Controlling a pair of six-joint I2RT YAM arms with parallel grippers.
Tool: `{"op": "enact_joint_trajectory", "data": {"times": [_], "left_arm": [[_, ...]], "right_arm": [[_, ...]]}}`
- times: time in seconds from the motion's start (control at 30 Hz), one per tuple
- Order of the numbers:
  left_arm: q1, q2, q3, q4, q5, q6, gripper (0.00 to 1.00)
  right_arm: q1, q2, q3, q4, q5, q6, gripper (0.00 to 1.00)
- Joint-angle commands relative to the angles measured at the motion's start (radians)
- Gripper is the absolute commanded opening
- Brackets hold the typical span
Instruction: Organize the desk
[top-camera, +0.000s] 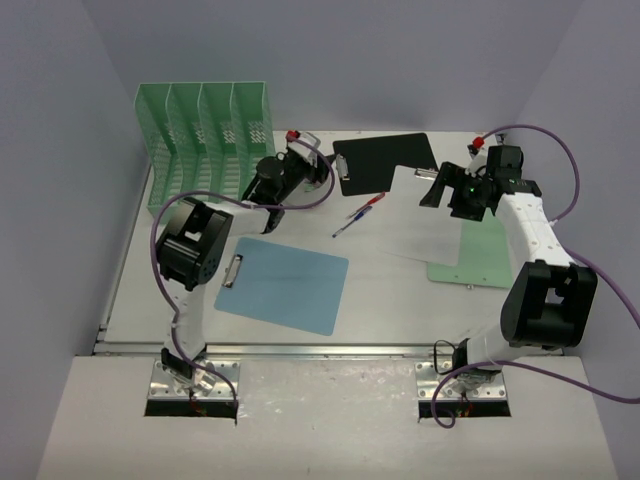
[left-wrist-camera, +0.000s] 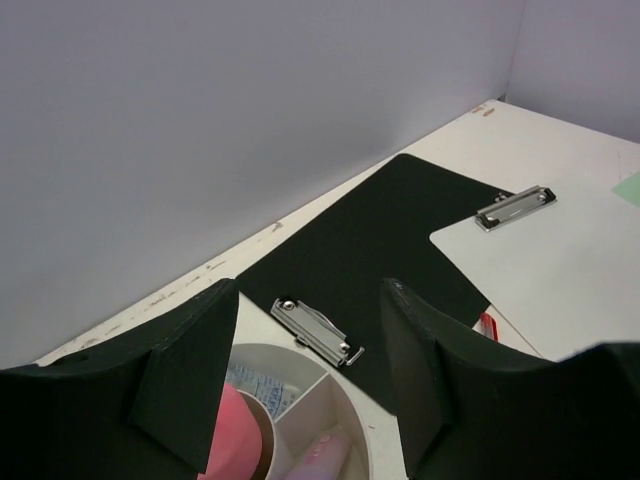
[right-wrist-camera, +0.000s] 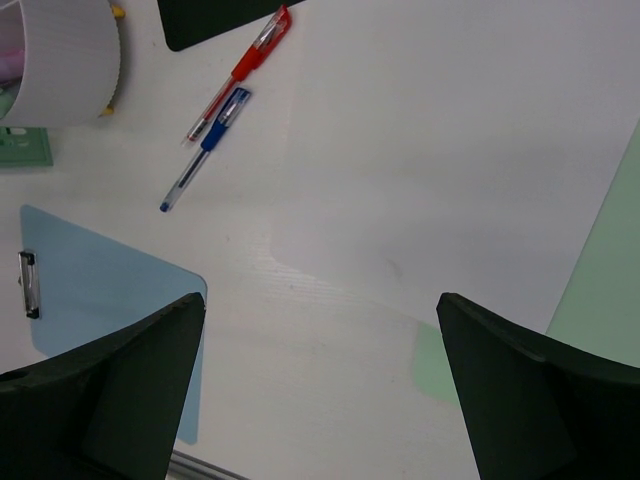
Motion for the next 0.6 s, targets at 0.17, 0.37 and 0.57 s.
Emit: {"op": "enact_joint_trajectory", "data": {"times": [0.17, 0.37, 0.57], "left_arm": [[0.003, -0.181, 0.192, -0.376, 0.120, 0.049, 0.66], [-0.006, -0.091, 0.569, -1.073, 0.211, 0.111, 0.63], [-0.036, 0.107, 0.875, -1.380, 0.231, 0.089, 0.52]], "right_arm": [[-0.004, -0.025, 0.017, 0.026, -0.035, -0.017, 0.99], [-0.004, -0.036, 0.011, 0.030, -0.036, -0.016, 0.99], [-0.006, -0.027, 0.014, 0.023, -0.035, -0.010, 0.99]]}}
